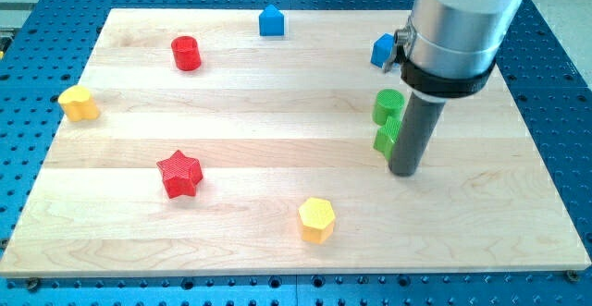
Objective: Slide the yellow blocks into the green blocks
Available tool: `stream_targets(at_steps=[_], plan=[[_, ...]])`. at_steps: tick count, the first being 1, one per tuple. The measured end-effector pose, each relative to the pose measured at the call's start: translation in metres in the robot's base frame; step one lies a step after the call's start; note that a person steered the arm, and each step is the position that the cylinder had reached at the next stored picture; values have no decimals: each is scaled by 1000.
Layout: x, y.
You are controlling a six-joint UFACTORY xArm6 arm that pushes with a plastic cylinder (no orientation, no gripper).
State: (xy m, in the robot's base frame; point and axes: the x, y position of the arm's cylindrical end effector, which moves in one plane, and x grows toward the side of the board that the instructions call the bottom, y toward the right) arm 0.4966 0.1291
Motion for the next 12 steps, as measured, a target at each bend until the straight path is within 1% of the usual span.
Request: stream_targets(at_steps=[1, 2, 3, 4, 5, 6, 7, 8, 9, 10, 11, 12], plan=[[-14, -11], [105, -30], [119, -80], [90, -133], [-3, -134], [-8, -126], [12, -177], [-22, -207], [-48, -100], [-51, -125], [13, -75], [12, -18]])
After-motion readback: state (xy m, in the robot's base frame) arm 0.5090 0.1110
